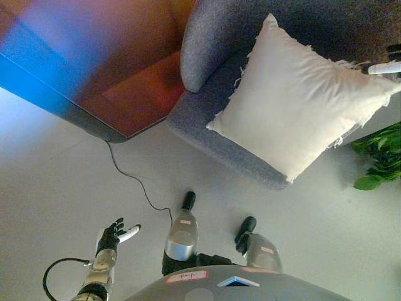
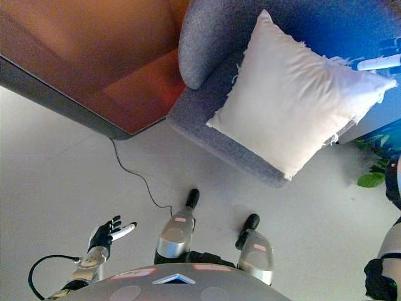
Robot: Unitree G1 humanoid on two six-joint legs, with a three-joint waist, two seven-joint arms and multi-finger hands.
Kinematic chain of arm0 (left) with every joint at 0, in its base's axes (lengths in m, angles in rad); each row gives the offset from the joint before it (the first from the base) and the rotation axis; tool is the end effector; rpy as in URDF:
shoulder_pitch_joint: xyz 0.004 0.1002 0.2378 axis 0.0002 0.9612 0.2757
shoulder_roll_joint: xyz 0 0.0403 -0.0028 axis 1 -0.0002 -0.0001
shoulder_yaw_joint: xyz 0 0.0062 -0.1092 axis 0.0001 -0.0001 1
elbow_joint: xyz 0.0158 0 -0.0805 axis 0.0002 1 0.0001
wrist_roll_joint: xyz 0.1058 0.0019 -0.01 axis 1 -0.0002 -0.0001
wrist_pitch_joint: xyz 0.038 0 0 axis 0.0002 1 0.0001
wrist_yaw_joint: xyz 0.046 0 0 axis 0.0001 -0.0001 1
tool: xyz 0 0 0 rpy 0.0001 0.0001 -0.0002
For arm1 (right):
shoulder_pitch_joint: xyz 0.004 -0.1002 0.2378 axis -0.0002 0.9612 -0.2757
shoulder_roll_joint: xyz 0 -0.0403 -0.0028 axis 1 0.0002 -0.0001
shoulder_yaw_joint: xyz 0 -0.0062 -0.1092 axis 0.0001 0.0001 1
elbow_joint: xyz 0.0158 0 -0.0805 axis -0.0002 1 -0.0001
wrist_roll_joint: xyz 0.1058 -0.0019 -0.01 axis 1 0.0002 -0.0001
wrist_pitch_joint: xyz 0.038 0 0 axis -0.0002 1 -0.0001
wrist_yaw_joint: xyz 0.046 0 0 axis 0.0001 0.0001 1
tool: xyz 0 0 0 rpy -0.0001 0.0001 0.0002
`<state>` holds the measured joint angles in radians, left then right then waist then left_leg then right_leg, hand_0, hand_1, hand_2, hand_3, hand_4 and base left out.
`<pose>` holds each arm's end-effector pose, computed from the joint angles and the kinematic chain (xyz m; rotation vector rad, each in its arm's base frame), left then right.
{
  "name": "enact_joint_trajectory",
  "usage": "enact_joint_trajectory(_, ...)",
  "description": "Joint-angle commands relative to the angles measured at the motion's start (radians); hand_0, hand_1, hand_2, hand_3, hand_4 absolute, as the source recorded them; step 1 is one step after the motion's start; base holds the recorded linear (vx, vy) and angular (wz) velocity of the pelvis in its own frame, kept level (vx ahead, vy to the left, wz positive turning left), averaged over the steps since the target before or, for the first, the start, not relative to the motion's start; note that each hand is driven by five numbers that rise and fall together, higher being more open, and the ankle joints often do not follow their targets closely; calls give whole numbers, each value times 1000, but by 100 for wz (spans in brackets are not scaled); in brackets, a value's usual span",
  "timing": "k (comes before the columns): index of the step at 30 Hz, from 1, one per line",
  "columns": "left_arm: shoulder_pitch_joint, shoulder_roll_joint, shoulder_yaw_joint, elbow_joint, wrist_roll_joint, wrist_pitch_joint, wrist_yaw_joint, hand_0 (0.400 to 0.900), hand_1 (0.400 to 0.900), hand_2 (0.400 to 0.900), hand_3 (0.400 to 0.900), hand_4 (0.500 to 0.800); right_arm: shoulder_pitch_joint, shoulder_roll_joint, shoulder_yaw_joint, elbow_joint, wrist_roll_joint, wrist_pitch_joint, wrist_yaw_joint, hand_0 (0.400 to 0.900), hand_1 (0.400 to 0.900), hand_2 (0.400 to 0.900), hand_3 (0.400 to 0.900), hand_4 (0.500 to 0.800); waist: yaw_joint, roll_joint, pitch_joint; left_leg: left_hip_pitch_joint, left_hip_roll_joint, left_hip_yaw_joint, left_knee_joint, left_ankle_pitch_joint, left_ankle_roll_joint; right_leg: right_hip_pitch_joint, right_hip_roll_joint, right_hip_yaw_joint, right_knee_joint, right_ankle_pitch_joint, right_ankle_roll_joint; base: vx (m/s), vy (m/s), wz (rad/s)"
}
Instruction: Pick up the pillow and put it on the sofa.
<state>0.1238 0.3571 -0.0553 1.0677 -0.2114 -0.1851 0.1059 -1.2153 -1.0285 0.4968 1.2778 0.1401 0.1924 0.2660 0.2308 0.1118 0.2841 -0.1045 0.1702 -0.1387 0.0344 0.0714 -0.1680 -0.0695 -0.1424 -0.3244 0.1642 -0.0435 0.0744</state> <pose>0.0632 0.2716 -0.1070 0.2339 0.9696 0.3522 0.3029 -0.3869 0.2562 -0.7048 0.3958 -0.4162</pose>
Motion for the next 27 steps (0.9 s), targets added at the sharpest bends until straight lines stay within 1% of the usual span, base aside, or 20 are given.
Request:
enact_joint_trajectory(1, 26, 90, -59, 9, -6, 7, 4, 900, 900, 900, 900, 800, -134, -110, 96, -34, -36, -14, -50, 900, 900, 900, 900, 800, -3, -51, -104, 29, 70, 3, 21, 63, -3, -7, -14, 35, 67, -74, -23, 54, 49, -15)
enact_joint_trajectory(5, 30, 79, -70, 43, -2, 8, -5, 900, 900, 900, 900, 800, -128, -138, 110, -31, -33, -1, -65, 900, 900, 900, 900, 800, -18, -75, -128, 53, 67, 23, 21, 52, 0, 28, -14, 44, 34, -63, -17, 52, 47, -18)
enact_joint_trajectory(9, 29, 71, -67, 69, 4, 6, -22, 900, 900, 900, 900, 800, -77, -158, 79, -49, 25, -16, -37, 900, 900, 900, 900, 800, -35, -100, -154, 74, 60, 42, 29, 41, 3, 69, -16, 56, -5, -52, -11, 42, 62, -18)
enact_joint_trajectory(11, 24, 70, -66, 80, 6, 0, -38, 900, 900, 900, 900, 800, -19, -160, 37, -74, 88, -28, -16, 900, 900, 900, 900, 800, -45, -112, -163, 84, 54, 52, 32, 30, 5, 90, -18, 61, -26, -46, -7, 4, 79, -18)
enact_joint_trajectory(13, 13, 68, -57, 91, 17, 3, -42, 900, 900, 900, 900, 800, 95, -151, -51, -125, 126, -51, 5, 900, 900, 900, 900, 800, -62, -124, -174, 98, 48, 70, 32, 15, 7, 106, -21, 68, -45, -38, -2, -18, 83, -18)
enact_joint_trajectory(15, 0, 68, -54, 95, 8, 12, -44, 900, 900, 900, 900, 800, 240, -126, -141, -218, 183, -69, -7, 900, 900, 900, 900, 800, -85, -131, -181, 111, 43, 89, 31, 1, 13, 116, -22, 82, -56, -30, 5, -44, 87, -22)
enact_joint_trajectory(16, -9, 66, -51, 99, 8, 17, -42, 900, 900, 900, 900, 800, 345, -93, -206, -266, 203, -92, -22, 900, 900, 900, 900, 800, -95, -136, -183, 120, 42, 100, 30, -10, 15, 122, -23, 89, -63, -25, 8, -77, 94, -28)
enact_joint_trajectory(17, -24, 60, -44, 102, 5, 25, -33, 900, 900, 900, 900, 800, 455, -44, -269, -319, 225, -121, -38, 900, 900, 900, 900, 800, -113, -141, -186, 132, 40, 117, 29, -27, 20, 131, -23, 96, -70, -21, 12, -83, 79, -24)
enact_joint_trajectory(18, -30, 62, -42, 103, 3, 27, -28, 900, 900, 900, 900, 800, 506, -22, -301, -343, 254, -125, -37, 900, 900, 900, 900, 800, -116, -145, -188, 139, 40, 126, 27, -32, 22, 134, -23, 101, -74, -18, 14, -121, 116, -26)
enact_joint_trajectory(19, -48, 54, -32, 115, -11, 35, -20, 900, 900, 900, 900, 800, 604, 51, -354, -383, 245, -148, -38, 900, 900, 900, 900, 800, -139, -145, -193, 150, 42, 145, 25, -32, 22, 143, -21, 108, -86, -13, 17, -106, 115, -21)
enact_joint_trajectory(21, -61, 42, -33, 129, -11, 26, -10, 900, 900, 900, 900, 800, 680, 112, -384, -399, 267, -171, -33, 900, 900, 900, 900, 800, -151, -148, -198, 164, 41, 160, 19, -37, 25, 155, -21, 115, -107, -1, 20, -107, 119, -19)
enact_joint_trajectory(22, -73, 29, -33, 131, -11, 30, 1, 900, 900, 900, 900, 800, 742, 179, -396, -416, 283, -200, -48, 900, 900, 900, 900, 800, -162, -150, -202, 174, 38, 170, 13, -42, 28, 162, -22, 121, -123, 10, 25, -111, 112, -16)
enact_joint_trajectory(23, -79, 23, -33, 134, -8, 30, 5, 900, 900, 900, 900, 800, 778, 214, -404, -434, 293, -206, -56, 900, 900, 900, 900, 800, -168, -153, -205, 181, 36, 177, 8, -46, 30, 166, -22, 126, -133, 16, 28, -120, 118, -15)
enact_joint_trajectory(25, -89, 9, -33, 137, -5, 25, 11, 900, 900, 900, 900, 800, 855, 284, -430, -465, 326, -229, -39, 900, 900, 900, 900, 800, -183, -155, -211, 194, 32, 193, -1, -54, 32, 174, -25, 134, -153, 32, 36, -115, 115, -12)
enact_joint_trajectory(27, -103, -5, -34, 136, -12, 36, 20, 900, 900, 900, 900, 800, 930, 356, -438, -477, 319, -262, -19, 900, 900, 900, 900, 800, -197, -155, -218, 209, 25, 209, -20, -67, 38, 176, -28, 145, -174, 49, 46, -117, 121, -15)
